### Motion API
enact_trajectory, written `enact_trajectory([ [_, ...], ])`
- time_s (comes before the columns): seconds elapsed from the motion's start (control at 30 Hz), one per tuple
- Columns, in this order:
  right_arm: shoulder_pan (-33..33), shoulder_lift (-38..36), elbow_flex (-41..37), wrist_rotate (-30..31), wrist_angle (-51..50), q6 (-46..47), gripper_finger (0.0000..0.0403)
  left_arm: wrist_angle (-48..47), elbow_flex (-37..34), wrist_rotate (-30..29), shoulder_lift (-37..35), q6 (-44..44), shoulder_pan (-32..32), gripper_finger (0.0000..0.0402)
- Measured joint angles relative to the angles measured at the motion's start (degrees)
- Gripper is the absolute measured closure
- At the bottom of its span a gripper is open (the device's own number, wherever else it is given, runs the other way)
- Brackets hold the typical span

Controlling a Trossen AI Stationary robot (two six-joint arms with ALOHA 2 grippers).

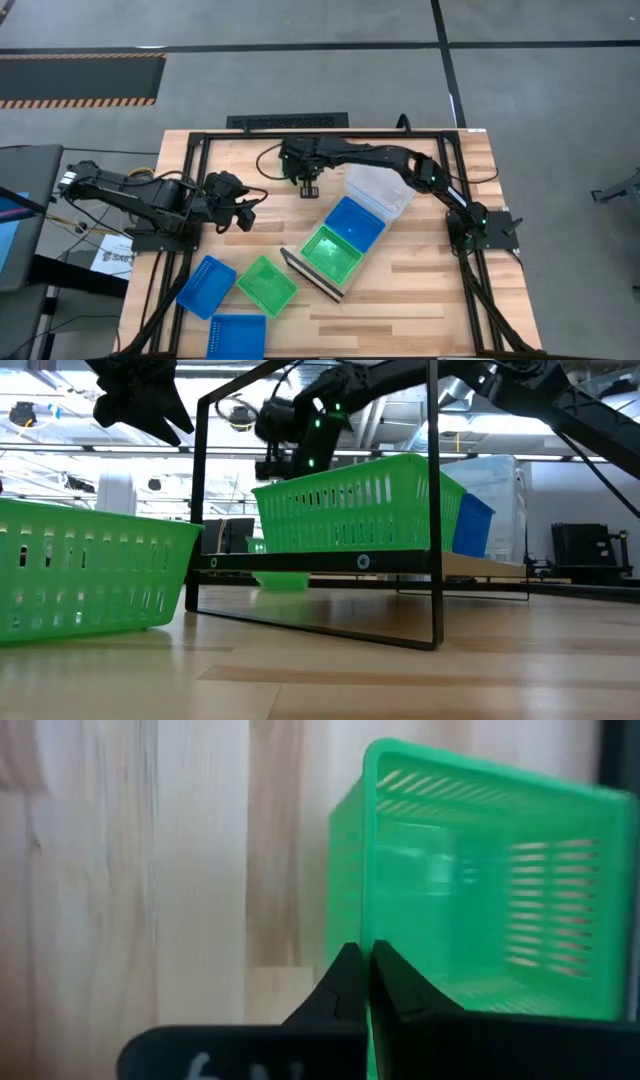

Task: Stack baskets on shelf by color
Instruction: Stack the top green bin on the other green bin on the shelf

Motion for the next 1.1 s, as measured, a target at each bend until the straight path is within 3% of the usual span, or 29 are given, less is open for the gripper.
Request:
enact_trajectory([
  [0.13, 0.0, 0.01, 7.48, -0.05, -4.95, 0.23, 0.0401, 0.01, 0.0, 0.01, -0.06, 0.0, 0.0, 0.0212],
  [0.57, 2.9, -18.29, 6.25, 4.19, -10.93, 0.13, 0.0402, -0.2, 0.02, -1.67, -7.54, 0.64, -0.28, 0.0212],
  [0.73, 11.03, -26.49, 6.28, 4.88, -18.43, -3.97, 0.0402, -0.49, 0.02, -3.27, -9.32, 1.47, -0.39, 0.0212],
  [0.87, 21.18, -30.11, 6.3, 12.81, -24.34, -4.1, 0.0402, -0.44, 0.02, -3.82, -9.26, 2.74, -0.42, 0.0212],
  [1.0, 31.29, -30.02, 6.3, 16.33, -33.99, 2.58, 0.0402, -0.33, 0.02, -3.98, -8.39, 2.78, -0.42, 0.0212],
  [1.1, 38.0, -28.91, 4.25, 21.56, -32.61, 7.49, 0.0403, -0.26, 0.02, -4.04, -8.39, 2.8, -0.42, 0.0212],
])
